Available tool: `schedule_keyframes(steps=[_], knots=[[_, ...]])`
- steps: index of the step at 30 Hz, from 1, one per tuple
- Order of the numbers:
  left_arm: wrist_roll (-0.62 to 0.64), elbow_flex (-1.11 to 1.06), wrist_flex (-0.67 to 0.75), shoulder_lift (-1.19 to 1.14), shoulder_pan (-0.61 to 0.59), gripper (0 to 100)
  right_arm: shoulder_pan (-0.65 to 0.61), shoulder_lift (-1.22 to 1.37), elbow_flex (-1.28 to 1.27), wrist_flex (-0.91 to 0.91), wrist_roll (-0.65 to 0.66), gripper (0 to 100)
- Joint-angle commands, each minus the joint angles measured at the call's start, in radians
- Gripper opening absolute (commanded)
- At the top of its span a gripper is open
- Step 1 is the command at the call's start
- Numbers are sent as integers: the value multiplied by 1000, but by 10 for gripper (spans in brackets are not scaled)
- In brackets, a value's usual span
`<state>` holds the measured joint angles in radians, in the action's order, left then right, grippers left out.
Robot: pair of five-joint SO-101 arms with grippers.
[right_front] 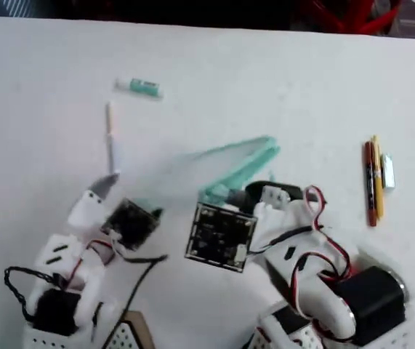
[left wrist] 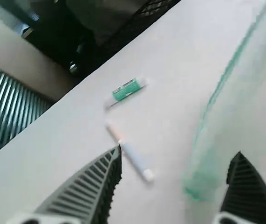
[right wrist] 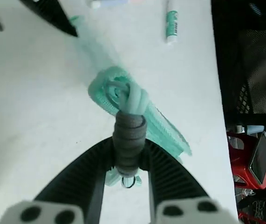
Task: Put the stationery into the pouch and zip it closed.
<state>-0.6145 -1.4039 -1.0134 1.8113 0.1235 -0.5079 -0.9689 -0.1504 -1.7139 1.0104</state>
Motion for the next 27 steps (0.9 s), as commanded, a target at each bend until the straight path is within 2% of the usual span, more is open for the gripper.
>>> schedule_keyframes(steps=[1,3,5,7,11,15,18,22,27], knots=[[57,104,-66,2,125,421,27,8,64,-4,-5,18],[48,146,-112,2,182,428,28,51,66,-4,-5,18],[-15,176,-155,2,231,426,28,107,69,-4,-5,18],[-34,183,-157,-2,254,426,19,150,69,-4,-5,18],[84,158,-77,-4,257,426,-10,177,109,-4,-23,18],[207,83,87,-4,269,417,-79,185,138,-4,-80,18],[210,14,192,-4,318,371,-107,185,146,-4,-114,18],[213,-28,253,-4,387,343,-125,185,150,-4,-140,18],[210,-29,321,-4,398,247,-122,185,152,-4,-140,18]])
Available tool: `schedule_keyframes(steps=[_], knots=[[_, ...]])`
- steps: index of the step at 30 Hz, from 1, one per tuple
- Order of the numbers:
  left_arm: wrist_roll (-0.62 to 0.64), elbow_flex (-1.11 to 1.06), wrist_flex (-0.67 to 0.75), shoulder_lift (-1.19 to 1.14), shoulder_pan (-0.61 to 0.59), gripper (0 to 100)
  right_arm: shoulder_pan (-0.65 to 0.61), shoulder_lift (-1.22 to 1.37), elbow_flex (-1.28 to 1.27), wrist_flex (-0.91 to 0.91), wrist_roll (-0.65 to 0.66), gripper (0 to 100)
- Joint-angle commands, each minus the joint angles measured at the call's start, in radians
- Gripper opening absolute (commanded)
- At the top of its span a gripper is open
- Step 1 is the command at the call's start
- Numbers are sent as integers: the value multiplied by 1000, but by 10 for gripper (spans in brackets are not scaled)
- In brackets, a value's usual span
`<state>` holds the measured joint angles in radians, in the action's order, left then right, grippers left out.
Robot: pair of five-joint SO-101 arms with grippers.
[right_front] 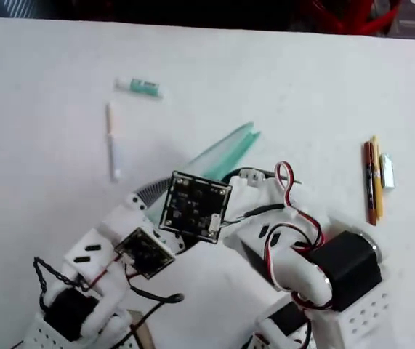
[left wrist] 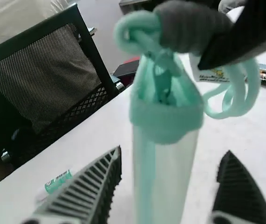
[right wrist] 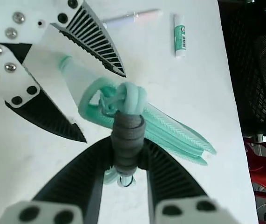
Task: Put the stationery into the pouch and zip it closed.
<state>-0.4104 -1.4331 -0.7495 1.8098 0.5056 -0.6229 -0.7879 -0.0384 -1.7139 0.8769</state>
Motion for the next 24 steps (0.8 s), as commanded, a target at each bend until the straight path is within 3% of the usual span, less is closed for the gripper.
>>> schedule_keyframes(steps=[1,6,14,17,20,24], knots=[[9,0,69,-2,18,212,-5,4,41,-2,-6,18],[14,0,77,2,18,18,-4,5,104,4,-14,18],[34,52,71,4,19,23,79,59,123,102,-89,18],[183,92,87,4,19,24,94,124,124,145,-115,18],[315,94,192,-2,18,24,88,157,126,193,-150,18],[388,55,299,-4,13,26,87,166,126,197,-167,18]])
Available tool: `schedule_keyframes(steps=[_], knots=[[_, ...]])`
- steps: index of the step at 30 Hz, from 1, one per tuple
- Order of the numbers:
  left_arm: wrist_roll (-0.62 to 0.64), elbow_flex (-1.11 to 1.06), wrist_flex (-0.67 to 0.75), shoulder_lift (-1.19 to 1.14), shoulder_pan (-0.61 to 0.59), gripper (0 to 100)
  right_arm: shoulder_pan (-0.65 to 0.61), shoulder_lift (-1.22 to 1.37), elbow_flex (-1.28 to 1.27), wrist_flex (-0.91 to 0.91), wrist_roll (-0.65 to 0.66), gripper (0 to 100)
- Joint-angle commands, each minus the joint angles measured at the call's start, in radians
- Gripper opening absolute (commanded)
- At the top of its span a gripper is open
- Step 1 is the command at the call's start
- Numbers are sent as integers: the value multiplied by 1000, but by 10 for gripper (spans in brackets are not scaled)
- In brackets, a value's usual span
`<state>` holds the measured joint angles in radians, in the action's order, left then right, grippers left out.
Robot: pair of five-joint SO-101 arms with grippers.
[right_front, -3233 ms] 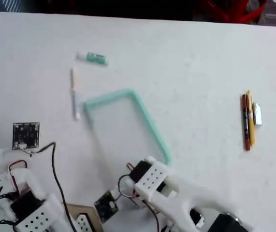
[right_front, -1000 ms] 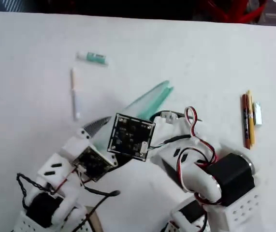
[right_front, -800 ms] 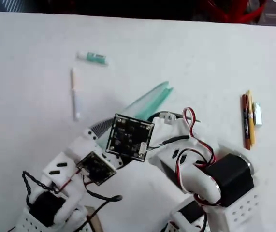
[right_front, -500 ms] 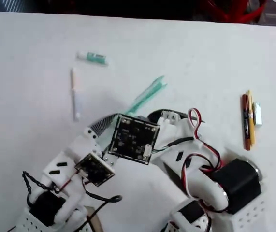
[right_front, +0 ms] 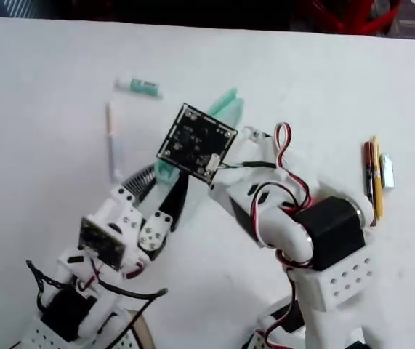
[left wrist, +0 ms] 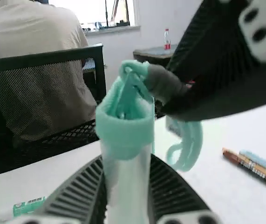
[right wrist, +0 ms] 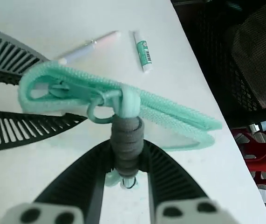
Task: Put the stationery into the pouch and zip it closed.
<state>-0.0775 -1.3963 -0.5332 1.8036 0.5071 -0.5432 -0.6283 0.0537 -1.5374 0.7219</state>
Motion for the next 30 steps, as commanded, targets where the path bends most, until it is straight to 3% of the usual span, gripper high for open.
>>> schedule_keyframes(steps=[1,8,13,30], knots=[[66,6,83,2,10,26,13,5,31,19,-21,18],[68,-130,81,5,2,27,15,12,26,22,-44,18],[68,-195,115,5,-77,27,16,12,5,24,-44,18],[35,-198,46,4,-105,28,96,12,-64,150,-135,18]])
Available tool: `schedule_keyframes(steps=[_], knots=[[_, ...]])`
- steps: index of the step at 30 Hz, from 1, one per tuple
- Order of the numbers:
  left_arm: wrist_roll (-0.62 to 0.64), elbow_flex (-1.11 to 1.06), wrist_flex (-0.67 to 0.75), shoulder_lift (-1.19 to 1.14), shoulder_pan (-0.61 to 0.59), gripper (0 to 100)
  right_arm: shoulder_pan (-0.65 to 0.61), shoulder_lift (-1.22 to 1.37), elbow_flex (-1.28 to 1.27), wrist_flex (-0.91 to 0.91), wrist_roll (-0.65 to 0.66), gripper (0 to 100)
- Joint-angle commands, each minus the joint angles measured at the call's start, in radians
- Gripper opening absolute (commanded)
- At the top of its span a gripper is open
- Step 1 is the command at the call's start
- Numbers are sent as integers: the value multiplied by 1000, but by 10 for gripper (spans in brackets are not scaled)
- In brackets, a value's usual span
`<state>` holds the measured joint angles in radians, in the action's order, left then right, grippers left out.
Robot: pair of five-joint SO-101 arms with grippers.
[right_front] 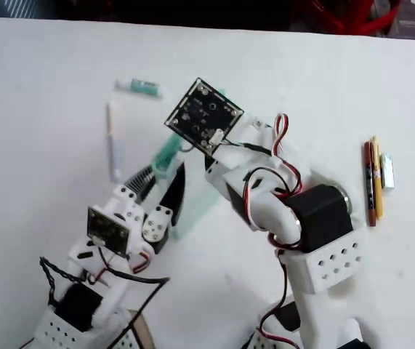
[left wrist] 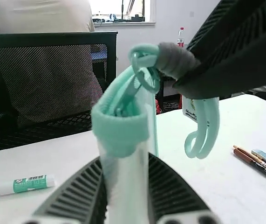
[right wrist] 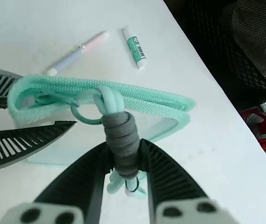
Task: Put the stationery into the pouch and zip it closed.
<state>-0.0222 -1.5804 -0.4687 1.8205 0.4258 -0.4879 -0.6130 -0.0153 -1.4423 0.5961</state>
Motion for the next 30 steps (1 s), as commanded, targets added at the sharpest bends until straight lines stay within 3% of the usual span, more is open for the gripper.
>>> schedule_keyframes(steps=[1,12,17,30], knots=[[-20,-14,-20,-13,-24,28,47,-2,3,70,-9,18],[-20,-14,-26,-13,-15,28,159,124,9,197,-12,18],[-20,-15,-31,-13,-7,28,229,200,11,278,-101,18],[-20,-14,-38,-13,-5,27,364,216,9,390,-117,18]])
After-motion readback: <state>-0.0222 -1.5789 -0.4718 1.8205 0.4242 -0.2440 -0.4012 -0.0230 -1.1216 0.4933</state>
